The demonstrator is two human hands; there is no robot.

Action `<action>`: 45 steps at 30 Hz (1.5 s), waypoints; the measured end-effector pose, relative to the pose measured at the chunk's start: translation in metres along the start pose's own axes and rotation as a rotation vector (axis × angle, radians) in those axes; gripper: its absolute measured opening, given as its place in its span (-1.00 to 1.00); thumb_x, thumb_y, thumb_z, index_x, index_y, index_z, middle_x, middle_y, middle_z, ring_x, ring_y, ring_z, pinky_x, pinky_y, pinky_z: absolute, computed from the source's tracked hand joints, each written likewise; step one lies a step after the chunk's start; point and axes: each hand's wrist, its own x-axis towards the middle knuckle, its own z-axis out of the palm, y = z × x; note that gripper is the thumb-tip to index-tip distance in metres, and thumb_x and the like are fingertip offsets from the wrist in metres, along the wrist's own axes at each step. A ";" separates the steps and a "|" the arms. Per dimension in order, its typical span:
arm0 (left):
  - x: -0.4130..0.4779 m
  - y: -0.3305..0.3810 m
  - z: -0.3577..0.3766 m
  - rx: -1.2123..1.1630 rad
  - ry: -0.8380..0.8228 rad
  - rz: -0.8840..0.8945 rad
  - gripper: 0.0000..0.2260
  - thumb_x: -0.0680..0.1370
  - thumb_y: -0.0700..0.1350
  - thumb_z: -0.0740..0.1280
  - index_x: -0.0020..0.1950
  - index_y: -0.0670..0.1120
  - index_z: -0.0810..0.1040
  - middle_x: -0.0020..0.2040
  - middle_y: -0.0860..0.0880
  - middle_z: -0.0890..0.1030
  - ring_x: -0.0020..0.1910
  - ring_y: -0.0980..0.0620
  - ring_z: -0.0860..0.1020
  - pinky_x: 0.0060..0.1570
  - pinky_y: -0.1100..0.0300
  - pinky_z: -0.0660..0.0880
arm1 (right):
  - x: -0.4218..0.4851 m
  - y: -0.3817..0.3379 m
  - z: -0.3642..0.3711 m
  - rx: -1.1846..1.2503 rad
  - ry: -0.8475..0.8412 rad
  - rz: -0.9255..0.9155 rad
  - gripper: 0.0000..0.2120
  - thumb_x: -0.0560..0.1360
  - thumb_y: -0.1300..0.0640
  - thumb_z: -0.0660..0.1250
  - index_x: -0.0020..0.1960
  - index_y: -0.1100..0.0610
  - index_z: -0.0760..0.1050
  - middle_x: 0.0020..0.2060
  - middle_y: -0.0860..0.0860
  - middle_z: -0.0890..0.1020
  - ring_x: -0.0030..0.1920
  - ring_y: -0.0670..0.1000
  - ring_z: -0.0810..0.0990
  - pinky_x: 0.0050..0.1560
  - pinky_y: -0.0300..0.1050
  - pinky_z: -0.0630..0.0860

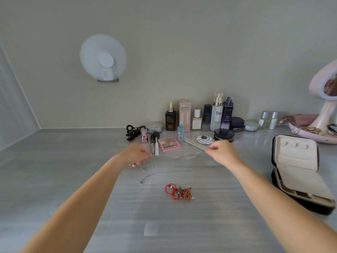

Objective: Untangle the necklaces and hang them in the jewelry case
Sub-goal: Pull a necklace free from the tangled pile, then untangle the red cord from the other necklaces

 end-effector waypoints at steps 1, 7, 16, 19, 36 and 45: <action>0.002 0.000 0.003 0.028 0.013 0.006 -0.82 0.51 -0.18 0.24 -0.30 -0.14 0.44 -0.42 -0.08 0.40 -0.52 0.04 0.30 -0.54 0.33 0.24 | 0.001 0.003 0.004 -0.033 -0.002 0.008 -0.76 0.42 0.06 0.32 -0.33 0.20 0.54 -0.36 0.14 0.61 -0.22 0.17 0.59 -0.29 -0.16 0.36; 0.008 -0.005 0.010 0.211 0.110 0.056 -0.84 0.50 -0.15 0.26 -0.27 -0.12 0.50 -0.40 -0.09 0.47 -0.46 0.02 0.39 -0.44 0.28 0.30 | 0.002 0.010 0.015 -0.184 0.008 0.030 -0.75 0.43 0.01 0.30 -0.39 0.09 0.49 -0.33 0.02 0.60 -0.18 0.09 0.58 -0.28 -0.18 0.38; 0.007 -0.013 0.011 0.148 0.261 0.073 -0.89 0.48 -0.16 0.35 -0.06 -0.18 0.58 -0.20 -0.06 0.57 -0.32 0.02 0.47 -0.39 0.25 0.33 | -0.001 0.006 0.014 -0.310 -0.019 -0.039 -0.82 0.43 -0.06 0.32 -0.30 -0.01 0.49 -0.14 0.03 0.62 -0.01 0.11 0.58 -0.16 -0.12 0.45; -0.002 -0.010 0.013 0.180 0.278 0.086 -0.86 0.49 -0.14 0.33 -0.01 -0.14 0.59 -0.02 -0.10 0.62 -0.03 -0.08 0.56 -0.16 0.22 0.39 | -0.010 0.000 0.010 -0.326 -0.035 -0.115 -0.72 0.42 -0.13 0.34 0.00 0.03 0.56 0.03 0.03 0.60 0.10 0.08 0.53 0.02 -0.06 0.49; -0.087 0.041 0.089 0.268 -0.019 0.379 -0.68 0.33 0.14 0.45 -0.01 0.01 0.58 -0.01 0.02 0.59 -0.01 0.03 0.52 0.02 0.10 0.50 | -0.102 -0.027 0.003 -0.182 -0.309 -0.260 -0.83 0.52 0.13 0.25 -0.01 0.10 0.61 -0.08 0.00 0.66 -0.10 0.01 0.55 -0.08 -0.16 0.43; -0.087 0.030 0.100 -0.022 0.165 0.410 -0.90 0.49 -0.10 0.35 -0.10 -0.08 0.64 -0.17 -0.04 0.67 -0.39 0.20 0.48 -0.26 0.30 0.44 | -0.114 -0.023 0.009 -0.158 -0.352 -0.269 -0.79 0.34 -0.01 0.47 -0.07 0.03 0.59 -0.28 -0.15 0.53 -0.19 -0.08 0.53 -0.16 -0.23 0.45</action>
